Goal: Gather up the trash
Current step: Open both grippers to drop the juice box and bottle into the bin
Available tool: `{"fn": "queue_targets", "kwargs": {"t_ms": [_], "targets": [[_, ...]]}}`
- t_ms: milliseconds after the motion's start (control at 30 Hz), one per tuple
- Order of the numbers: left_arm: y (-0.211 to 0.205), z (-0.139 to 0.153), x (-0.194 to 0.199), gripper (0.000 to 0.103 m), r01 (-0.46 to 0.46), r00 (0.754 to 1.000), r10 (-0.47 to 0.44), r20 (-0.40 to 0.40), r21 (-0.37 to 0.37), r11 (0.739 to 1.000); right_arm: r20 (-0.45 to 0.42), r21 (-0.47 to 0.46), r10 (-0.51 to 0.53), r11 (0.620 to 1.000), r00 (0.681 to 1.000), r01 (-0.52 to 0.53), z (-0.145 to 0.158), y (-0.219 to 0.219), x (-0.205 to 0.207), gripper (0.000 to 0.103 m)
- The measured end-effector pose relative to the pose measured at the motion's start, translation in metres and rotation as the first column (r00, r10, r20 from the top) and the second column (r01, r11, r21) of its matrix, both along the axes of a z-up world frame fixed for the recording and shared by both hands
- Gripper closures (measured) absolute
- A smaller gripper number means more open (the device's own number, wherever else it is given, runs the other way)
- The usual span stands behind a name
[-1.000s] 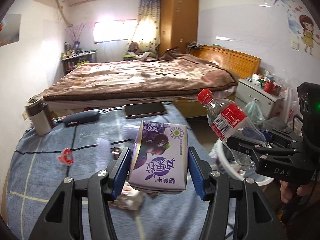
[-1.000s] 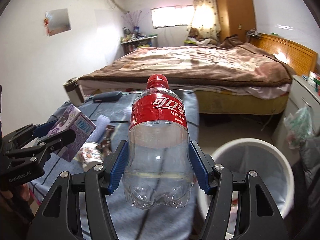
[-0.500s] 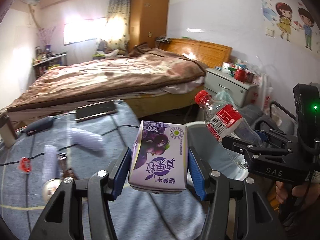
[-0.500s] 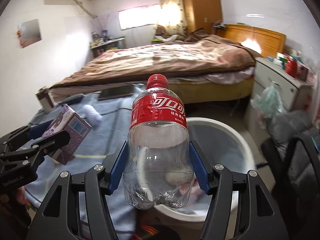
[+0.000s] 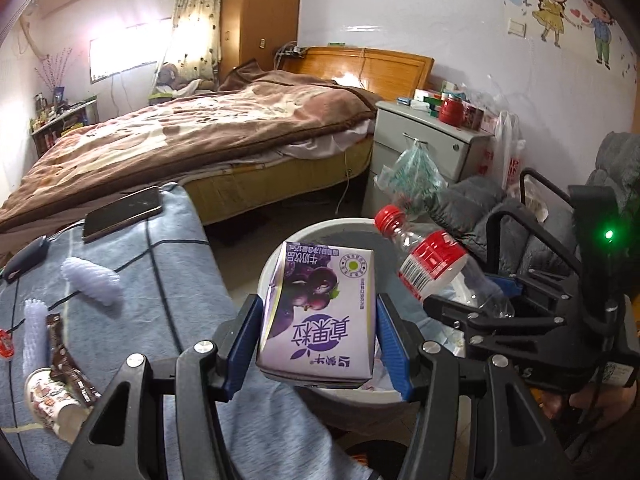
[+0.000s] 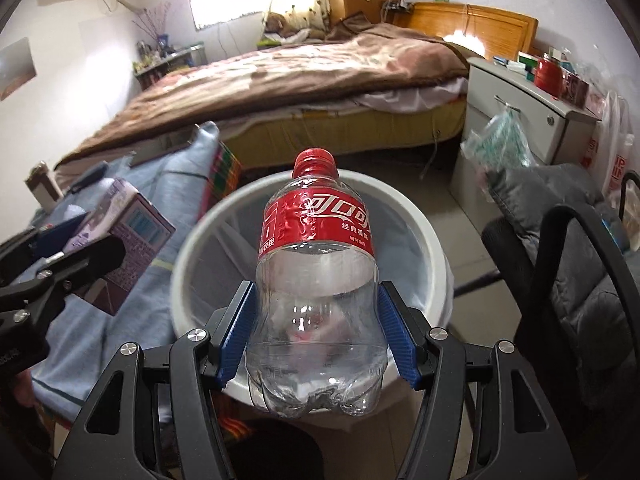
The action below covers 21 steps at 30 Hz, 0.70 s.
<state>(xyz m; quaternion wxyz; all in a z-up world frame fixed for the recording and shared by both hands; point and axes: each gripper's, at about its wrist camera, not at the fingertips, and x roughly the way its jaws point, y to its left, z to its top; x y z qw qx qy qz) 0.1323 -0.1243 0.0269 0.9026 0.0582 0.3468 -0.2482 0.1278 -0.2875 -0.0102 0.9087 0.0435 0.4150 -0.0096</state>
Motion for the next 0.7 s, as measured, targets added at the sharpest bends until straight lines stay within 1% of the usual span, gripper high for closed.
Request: {"fn": "queue_targets", "kwargs": {"t_ms": [100, 200, 333, 367, 467, 700], "targets": [[-0.01, -0.005, 0.005, 0.044, 0.008, 1.0, -0.008, -0.027, -0.001, 1.0, -0.023, -0.003, 0.0, 1.0, 1.0, 0.0, -0.006, -0.006, 0.0, 0.04], [-0.017, -0.008, 0.005, 0.044, 0.019, 0.999, -0.019, -0.029, 0.003, 1.0, -0.039, -0.025, -0.017, 1.0, 0.999, 0.016, -0.011, -0.012, 0.001, 0.04], [-0.017, -0.012, 0.009, 0.043, 0.016, 0.998, -0.017, -0.055, -0.017, 1.0, -0.059, -0.049, -0.036, 0.998, 0.998, 0.033, -0.017, -0.014, 0.004, 0.04], [-0.017, -0.013, 0.009, 0.043, 0.016, 0.998, -0.017, -0.053, -0.013, 1.0, -0.056, -0.051, -0.041, 0.998, 0.998, 0.038, -0.017, -0.015, 0.004, 0.04], [-0.015, -0.013, 0.009, 0.034, 0.005, 0.999, -0.005, -0.052, -0.009, 1.0, -0.052, -0.051, -0.038, 0.998, 0.998, 0.036, -0.018, -0.012, 0.002, 0.039], [-0.001, -0.011, 0.007, 0.033, -0.019, 0.999, 0.019, -0.043, -0.014, 1.0, -0.037, -0.037, -0.034, 0.999, 0.999, 0.032, -0.013, -0.008, -0.001, 0.039]]}}
